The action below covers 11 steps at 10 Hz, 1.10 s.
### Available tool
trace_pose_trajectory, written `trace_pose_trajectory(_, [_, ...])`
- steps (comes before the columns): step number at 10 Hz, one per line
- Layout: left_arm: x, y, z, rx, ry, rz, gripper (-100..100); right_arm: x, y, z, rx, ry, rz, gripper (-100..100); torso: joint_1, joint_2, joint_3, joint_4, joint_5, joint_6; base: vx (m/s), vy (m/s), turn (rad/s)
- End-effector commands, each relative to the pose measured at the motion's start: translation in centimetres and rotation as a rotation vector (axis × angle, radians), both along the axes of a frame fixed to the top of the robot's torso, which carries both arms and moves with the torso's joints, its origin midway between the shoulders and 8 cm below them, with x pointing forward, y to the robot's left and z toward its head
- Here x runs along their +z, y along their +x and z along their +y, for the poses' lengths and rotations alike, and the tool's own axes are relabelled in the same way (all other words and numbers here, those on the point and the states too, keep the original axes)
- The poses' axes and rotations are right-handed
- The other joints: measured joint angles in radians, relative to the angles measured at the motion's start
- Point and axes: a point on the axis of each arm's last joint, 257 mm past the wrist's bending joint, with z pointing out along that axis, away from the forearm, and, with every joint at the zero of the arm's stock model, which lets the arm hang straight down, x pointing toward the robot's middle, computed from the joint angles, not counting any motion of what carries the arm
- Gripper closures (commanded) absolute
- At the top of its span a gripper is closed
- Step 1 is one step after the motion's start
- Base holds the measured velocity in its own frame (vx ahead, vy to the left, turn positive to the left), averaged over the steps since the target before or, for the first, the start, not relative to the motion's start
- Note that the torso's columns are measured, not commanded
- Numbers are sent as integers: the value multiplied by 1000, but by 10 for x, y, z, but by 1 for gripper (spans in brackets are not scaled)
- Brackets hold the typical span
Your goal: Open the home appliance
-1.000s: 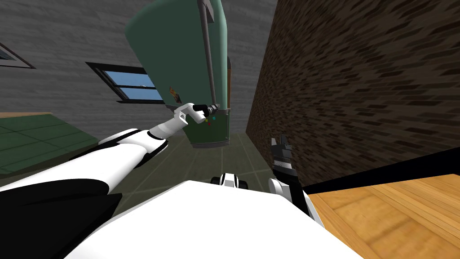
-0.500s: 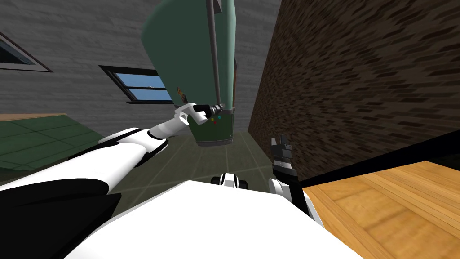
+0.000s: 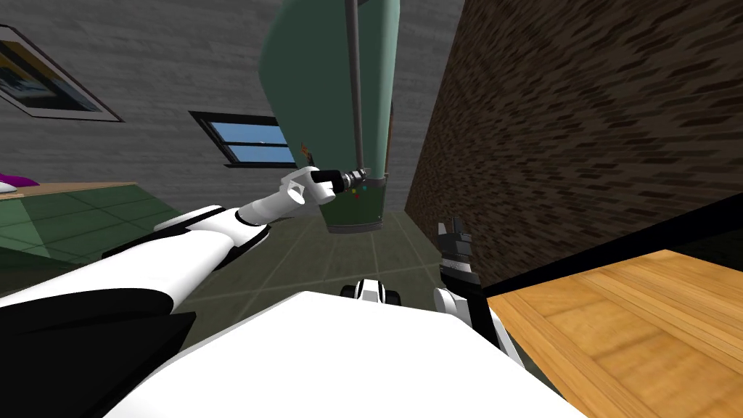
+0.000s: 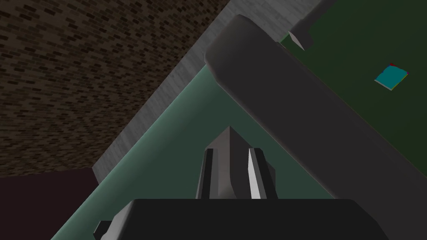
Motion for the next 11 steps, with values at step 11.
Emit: trace_pose_trajectory(11, [4,-79,-78,-246,-6,-8,100,0,0,0,0,0,0,0,-4,-5,-3,-5,-1,5,-85,208,9])
